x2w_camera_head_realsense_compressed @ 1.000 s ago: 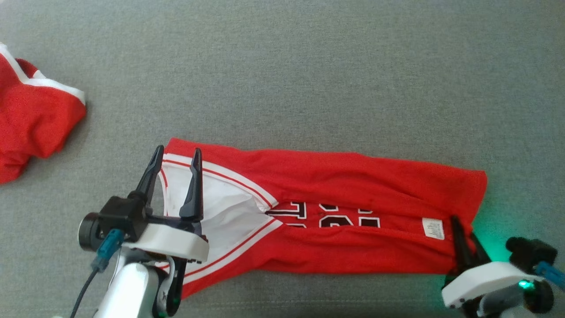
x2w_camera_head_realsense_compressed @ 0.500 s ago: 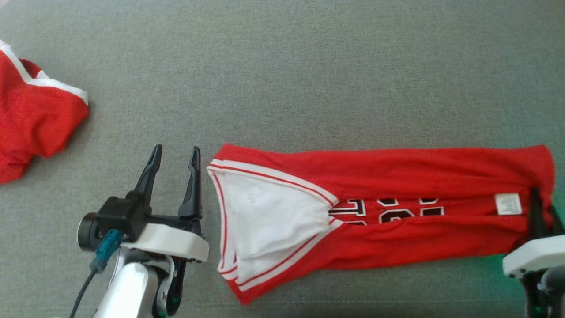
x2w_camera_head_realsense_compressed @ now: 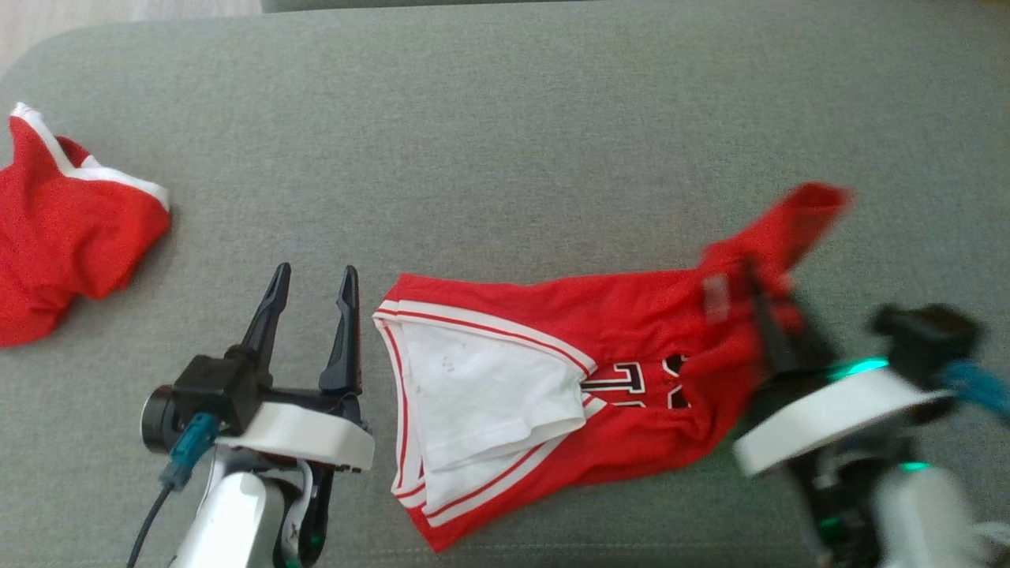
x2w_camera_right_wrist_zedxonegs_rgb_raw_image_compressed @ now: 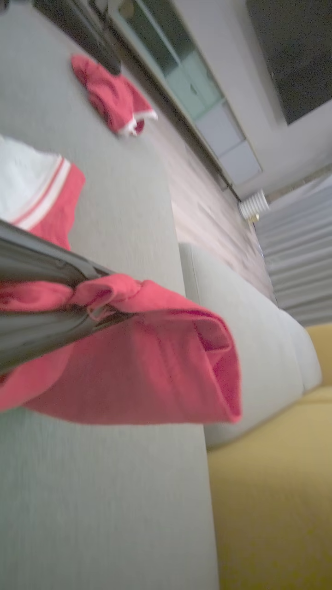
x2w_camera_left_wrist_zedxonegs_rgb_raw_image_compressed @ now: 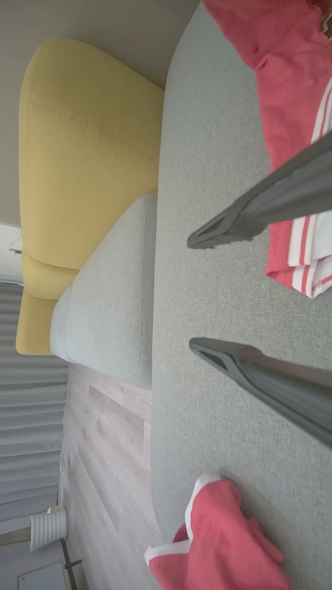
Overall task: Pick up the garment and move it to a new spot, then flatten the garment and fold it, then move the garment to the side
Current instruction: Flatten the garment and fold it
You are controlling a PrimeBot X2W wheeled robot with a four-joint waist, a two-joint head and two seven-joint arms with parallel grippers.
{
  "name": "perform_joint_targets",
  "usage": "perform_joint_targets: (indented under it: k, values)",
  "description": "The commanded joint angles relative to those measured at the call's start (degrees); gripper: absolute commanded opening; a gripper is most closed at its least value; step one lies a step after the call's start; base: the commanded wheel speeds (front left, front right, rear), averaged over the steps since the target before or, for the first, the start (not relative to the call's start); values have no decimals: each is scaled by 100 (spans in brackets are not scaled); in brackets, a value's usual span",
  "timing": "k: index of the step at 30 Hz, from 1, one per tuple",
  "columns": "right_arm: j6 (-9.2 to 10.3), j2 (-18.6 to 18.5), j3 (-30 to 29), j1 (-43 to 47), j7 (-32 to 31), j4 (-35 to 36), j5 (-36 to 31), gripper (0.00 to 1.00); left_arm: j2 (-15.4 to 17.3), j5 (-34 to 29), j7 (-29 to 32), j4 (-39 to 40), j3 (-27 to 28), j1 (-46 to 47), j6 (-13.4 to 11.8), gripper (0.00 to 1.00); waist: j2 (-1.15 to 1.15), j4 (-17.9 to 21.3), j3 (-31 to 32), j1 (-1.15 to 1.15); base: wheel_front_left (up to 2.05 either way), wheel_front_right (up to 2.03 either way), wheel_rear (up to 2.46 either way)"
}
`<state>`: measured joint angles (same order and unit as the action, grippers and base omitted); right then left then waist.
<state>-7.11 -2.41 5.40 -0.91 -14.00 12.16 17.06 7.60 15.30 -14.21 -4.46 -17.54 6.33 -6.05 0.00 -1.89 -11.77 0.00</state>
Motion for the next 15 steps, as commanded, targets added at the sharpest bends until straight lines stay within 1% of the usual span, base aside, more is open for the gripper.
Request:
perform_joint_targets:
  k: [1, 4, 8, 12, 15]
  values:
    - [-37, -48, 306, -231, -12, 199, 136, 0, 57, 35, -59, 147, 199, 99, -5, 100, 0, -20, 19, 0, 0, 0, 0]
    - [-37, -47, 1117, -395, 91, -29, 585, 0, 52, 38, -59, 126, 156, 112, 13, 100, 0, -103, 54, 0, 0, 0, 0]
    - [-37, -47, 2076, -739, 306, -659, 1094, 0, 26, 40, -58, 99, 86, 130, 27, 100, 0, -279, 62, 0, 0, 0, 0]
    - [-37, -47, 2814, -1096, 497, -1397, 1470, 0, -11, 46, -57, 57, 24, 161, 28, 100, 0, -503, 29, 0, 0, 0, 0]
    - [-37, -47, 3196, -1333, 626, -1917, 1711, 0, -42, 55, -60, 33, -9, 184, 27, 100, 0, -641, -21, 0, 0, 0, 0]
